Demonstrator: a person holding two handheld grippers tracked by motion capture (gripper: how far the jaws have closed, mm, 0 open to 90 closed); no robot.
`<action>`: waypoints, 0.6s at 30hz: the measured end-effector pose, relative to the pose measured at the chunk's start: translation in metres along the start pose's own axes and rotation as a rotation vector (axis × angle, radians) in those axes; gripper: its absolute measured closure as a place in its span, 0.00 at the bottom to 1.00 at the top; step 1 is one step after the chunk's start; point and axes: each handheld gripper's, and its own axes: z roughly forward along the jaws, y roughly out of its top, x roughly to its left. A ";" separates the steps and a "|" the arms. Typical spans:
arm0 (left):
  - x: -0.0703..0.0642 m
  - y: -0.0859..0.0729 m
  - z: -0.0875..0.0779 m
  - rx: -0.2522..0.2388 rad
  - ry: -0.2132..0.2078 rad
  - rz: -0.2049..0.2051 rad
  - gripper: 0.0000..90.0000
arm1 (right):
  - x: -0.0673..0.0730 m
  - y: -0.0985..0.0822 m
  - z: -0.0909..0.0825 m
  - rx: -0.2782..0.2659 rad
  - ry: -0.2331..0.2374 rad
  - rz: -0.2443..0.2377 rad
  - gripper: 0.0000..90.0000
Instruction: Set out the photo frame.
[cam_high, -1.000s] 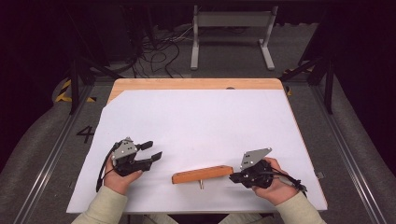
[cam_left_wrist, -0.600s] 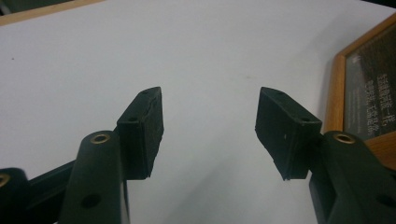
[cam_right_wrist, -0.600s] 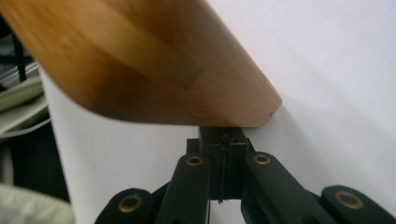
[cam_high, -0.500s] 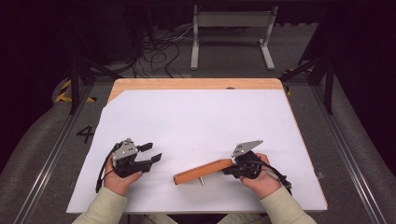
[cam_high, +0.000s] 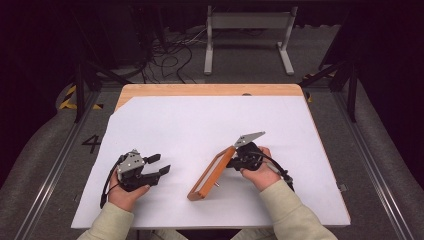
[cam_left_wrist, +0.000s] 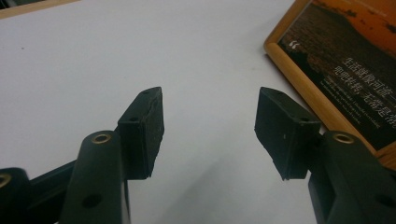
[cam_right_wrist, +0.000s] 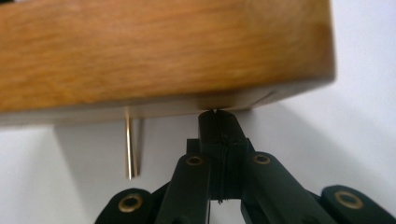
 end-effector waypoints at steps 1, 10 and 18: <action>0.000 -0.001 -0.001 -0.003 0.003 -0.003 0.48 | -0.002 0.006 0.005 -0.002 0.000 -0.003 1.00; 0.002 -0.008 -0.013 -0.005 0.031 -0.013 0.48 | -0.009 0.036 0.031 -0.030 0.029 -0.020 1.00; 0.003 -0.008 -0.013 -0.011 0.031 -0.012 0.48 | -0.004 0.056 0.050 -0.028 0.052 -0.063 1.00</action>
